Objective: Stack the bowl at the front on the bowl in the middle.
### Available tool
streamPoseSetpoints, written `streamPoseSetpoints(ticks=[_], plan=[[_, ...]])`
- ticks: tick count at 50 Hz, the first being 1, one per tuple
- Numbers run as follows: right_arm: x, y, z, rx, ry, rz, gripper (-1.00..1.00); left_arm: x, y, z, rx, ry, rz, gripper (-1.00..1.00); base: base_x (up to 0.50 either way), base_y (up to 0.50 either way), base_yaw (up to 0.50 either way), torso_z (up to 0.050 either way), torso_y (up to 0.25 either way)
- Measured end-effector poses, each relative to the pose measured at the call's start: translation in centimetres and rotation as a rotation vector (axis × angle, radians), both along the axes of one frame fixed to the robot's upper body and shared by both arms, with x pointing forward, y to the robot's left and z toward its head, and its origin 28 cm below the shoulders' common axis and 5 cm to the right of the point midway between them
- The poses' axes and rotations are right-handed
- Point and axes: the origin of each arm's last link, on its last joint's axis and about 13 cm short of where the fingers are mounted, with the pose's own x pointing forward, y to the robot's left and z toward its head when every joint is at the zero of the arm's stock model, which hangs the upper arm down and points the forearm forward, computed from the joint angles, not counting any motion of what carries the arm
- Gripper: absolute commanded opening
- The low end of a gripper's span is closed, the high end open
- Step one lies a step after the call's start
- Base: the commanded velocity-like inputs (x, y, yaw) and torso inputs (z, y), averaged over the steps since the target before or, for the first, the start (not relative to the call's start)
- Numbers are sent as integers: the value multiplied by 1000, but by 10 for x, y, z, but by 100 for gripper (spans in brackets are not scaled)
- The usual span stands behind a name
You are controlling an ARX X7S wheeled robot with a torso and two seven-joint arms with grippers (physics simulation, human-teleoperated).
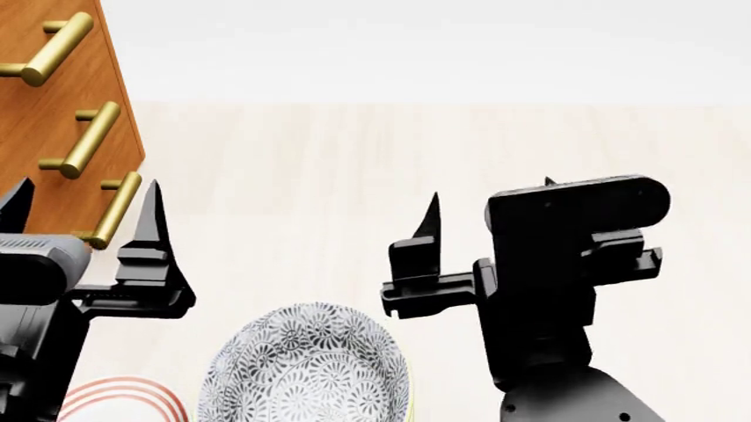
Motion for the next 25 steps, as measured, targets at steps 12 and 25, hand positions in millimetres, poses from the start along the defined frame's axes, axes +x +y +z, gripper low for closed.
streamPoseSetpoints(ticks=[12,25], plan=[[-24,2,12,-61,-292,-66,100,-12,1,7,-54,-134,-13,100,0,0,0,0,0],[-40,1,24,-76,-448,-95,100,-18,1,14,-75,-200,-16,100,0,0,0,0,0]])
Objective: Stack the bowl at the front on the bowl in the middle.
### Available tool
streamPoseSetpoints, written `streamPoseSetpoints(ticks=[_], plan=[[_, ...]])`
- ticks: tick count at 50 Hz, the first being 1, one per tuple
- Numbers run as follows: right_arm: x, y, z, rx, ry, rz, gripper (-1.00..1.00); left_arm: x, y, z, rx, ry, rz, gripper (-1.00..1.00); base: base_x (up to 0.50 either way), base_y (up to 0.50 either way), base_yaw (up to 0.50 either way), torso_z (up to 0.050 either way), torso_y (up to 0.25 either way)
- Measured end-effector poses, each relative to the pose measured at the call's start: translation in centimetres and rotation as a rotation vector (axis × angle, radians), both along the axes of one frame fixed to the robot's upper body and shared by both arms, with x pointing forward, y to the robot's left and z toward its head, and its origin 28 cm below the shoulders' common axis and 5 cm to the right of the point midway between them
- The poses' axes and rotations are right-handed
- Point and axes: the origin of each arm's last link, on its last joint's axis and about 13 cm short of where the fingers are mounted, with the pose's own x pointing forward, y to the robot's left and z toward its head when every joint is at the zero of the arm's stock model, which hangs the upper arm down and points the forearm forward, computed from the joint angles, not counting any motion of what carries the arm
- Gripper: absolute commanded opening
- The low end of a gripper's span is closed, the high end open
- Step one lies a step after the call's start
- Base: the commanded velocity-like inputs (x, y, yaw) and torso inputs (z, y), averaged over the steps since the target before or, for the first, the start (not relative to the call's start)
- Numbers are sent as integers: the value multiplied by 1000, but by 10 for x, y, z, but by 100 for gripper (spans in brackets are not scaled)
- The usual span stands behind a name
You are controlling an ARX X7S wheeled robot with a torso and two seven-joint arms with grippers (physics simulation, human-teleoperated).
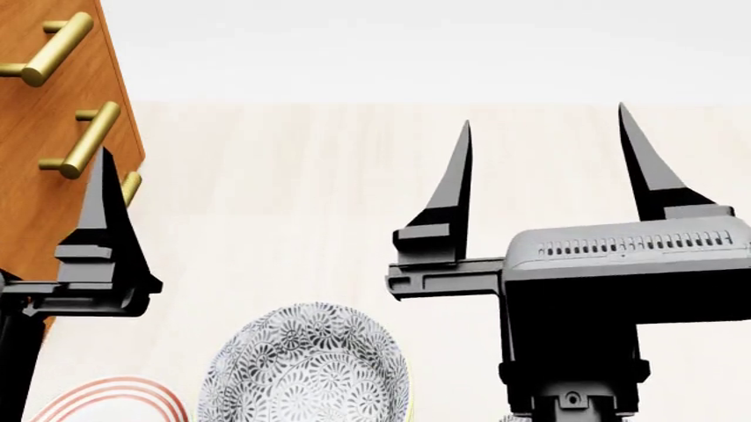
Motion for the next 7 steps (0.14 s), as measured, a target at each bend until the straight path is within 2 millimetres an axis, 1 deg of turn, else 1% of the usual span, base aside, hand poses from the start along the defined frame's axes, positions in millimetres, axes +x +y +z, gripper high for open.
streamPoseSetpoints(ticks=[7], plan=[[-3,0,3,-3,-33,-7,100,-1,0,2,-4,-17,0,100,0,0,0,0,0]])
